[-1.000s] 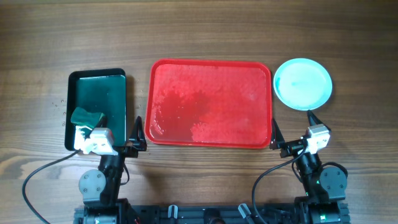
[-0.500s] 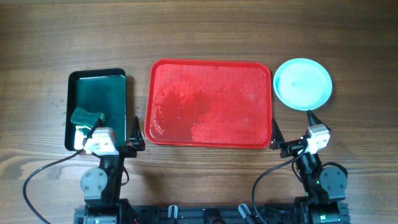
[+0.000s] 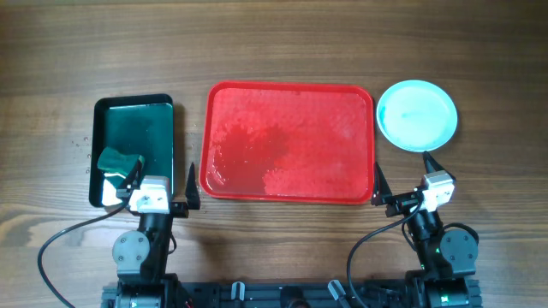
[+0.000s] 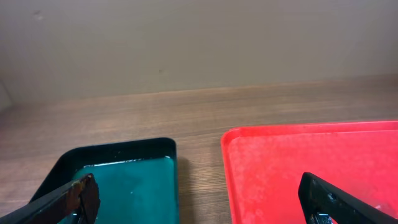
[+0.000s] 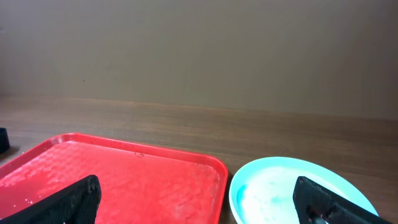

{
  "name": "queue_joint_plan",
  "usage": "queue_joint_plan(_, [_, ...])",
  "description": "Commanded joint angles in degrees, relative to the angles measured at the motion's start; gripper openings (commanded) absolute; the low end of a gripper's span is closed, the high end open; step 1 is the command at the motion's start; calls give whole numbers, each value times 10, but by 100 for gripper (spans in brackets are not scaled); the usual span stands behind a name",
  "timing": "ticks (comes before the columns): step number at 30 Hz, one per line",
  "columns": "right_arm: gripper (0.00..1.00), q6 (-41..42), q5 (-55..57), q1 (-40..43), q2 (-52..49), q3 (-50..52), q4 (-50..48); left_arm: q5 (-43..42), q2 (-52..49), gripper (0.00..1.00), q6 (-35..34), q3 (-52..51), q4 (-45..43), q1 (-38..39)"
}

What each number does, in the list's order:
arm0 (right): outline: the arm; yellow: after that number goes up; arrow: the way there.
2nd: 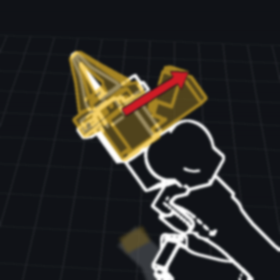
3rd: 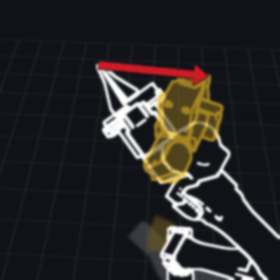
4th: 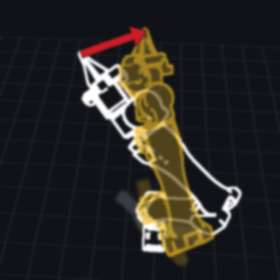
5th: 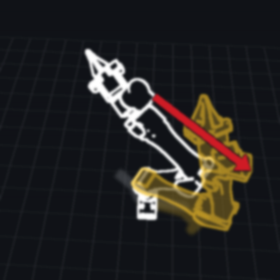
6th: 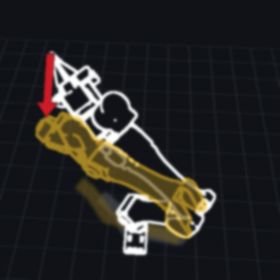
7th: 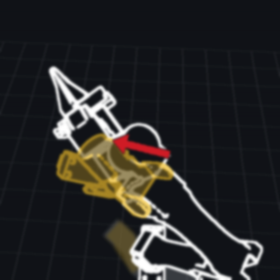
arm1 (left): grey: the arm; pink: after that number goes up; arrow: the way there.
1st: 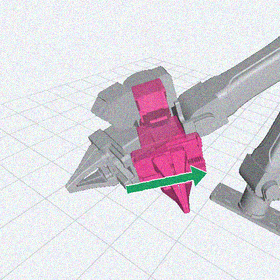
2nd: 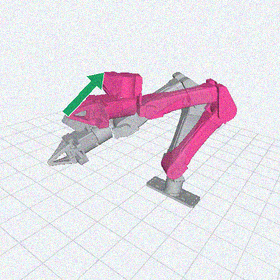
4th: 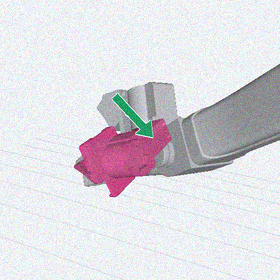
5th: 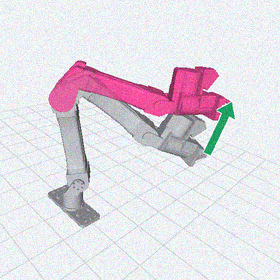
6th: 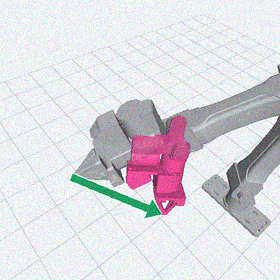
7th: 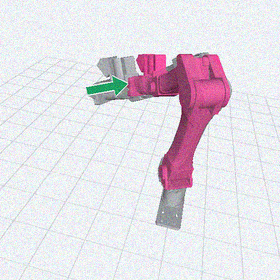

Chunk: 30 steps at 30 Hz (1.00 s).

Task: Clean dirty plates on tray and stack at the side

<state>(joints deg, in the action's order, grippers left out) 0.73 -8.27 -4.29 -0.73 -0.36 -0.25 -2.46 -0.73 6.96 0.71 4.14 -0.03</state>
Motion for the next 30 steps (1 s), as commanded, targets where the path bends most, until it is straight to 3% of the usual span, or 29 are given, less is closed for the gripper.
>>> queue_joint_plan(1, [100, -7, 8, 3, 5, 1, -2, 54, 6, 100, -51, -4, 0, 2])
queue_joint_plan(30, [100, -7, 8, 3, 5, 1, -2, 68, 6, 100, -59, -4, -3, 3])
